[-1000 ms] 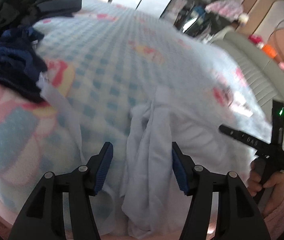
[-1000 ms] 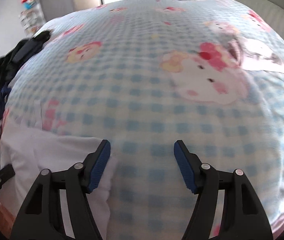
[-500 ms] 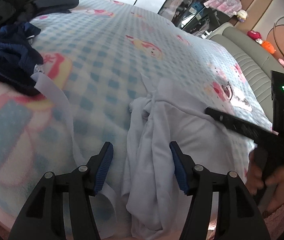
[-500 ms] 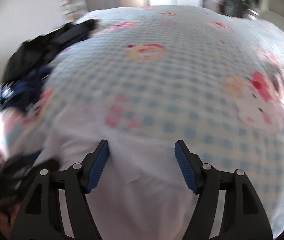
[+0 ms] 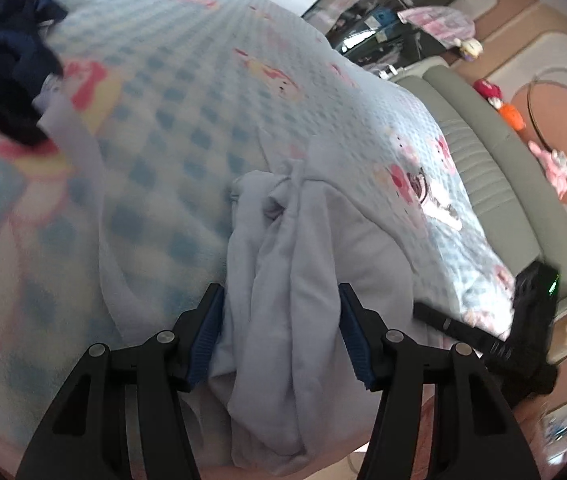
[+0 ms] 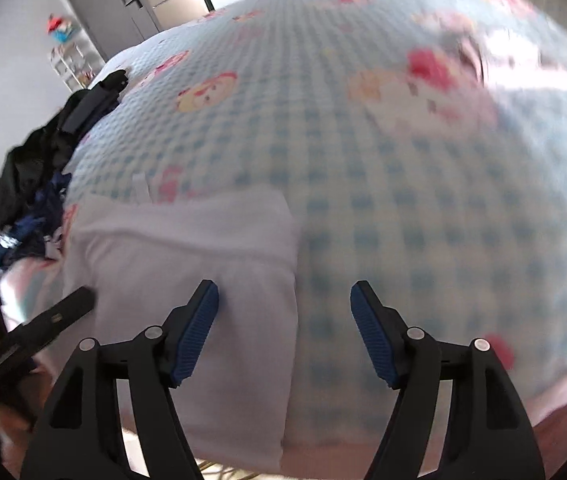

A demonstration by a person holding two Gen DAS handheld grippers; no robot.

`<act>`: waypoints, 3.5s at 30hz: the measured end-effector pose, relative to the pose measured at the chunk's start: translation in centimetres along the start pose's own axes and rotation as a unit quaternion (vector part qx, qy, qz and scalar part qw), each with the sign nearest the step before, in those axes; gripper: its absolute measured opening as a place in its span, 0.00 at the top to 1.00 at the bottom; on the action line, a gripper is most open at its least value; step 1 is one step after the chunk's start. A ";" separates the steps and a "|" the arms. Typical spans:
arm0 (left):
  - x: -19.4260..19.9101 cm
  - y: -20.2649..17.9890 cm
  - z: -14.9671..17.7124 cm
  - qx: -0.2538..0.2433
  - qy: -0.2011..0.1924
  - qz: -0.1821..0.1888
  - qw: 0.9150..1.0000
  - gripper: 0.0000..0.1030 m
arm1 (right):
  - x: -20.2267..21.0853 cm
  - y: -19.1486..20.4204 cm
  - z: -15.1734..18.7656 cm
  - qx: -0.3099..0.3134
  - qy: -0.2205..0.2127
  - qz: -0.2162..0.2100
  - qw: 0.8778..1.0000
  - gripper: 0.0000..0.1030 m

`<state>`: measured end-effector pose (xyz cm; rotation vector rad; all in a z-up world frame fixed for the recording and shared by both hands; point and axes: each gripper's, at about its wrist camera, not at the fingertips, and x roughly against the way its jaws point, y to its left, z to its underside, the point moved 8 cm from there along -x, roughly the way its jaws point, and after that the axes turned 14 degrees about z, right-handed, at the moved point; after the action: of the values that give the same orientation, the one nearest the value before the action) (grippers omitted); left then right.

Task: Fold clothes
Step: 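Grasp the folded shirt with both grippers and lift it off the blanket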

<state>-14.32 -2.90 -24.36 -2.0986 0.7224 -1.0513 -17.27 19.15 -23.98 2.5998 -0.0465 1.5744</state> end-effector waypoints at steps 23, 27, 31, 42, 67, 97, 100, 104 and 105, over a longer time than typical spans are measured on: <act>-0.8 -3.7 0.2 -0.018 0.016 -0.018 1.000 0.80 | -2.9 5.6 -0.2 -0.001 0.060 -0.165 0.984 0.61; -0.5 -8.0 -1.1 -0.071 0.015 -0.041 0.997 0.80 | 0.9 5.6 -2.4 0.010 0.016 -0.174 0.985 0.71; -1.3 -11.2 -1.9 -0.097 0.013 -0.033 0.995 0.80 | 3.6 3.7 -4.8 -0.011 -0.010 -0.178 0.984 0.72; -9.8 -17.6 -1.2 -0.143 0.070 0.001 0.987 0.80 | 7.1 -6.4 -7.4 -0.046 -0.061 -0.122 0.990 0.72; -16.9 -13.1 1.8 -0.068 0.226 0.034 0.971 0.65 | -1.1 -12.0 -1.5 -0.084 0.068 -0.144 0.984 0.57; -40.2 -32.9 -14.7 -0.117 0.150 0.096 0.977 0.68 | 3.7 -32.6 -32.0 -0.082 -0.063 -0.038 0.994 0.66; -43.8 -32.1 -14.8 -0.118 0.165 0.074 0.976 0.67 | 1.7 -35.1 -33.9 -0.092 -0.064 -0.008 0.994 0.66; -47.3 -28.7 -14.1 -0.117 0.187 0.009 0.975 0.59 | -3.9 -37.9 -33.4 -0.088 -0.009 0.068 0.994 0.65; -47.4 -28.0 -14.0 -0.117 0.185 -0.005 0.976 0.54 | -5.0 -38.2 -32.8 -0.080 0.007 0.086 0.993 0.64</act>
<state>-45.85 43.96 -18.59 -2.1223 1.0606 -1.4455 -45.54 60.34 -16.06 2.5184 -0.3878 1.5701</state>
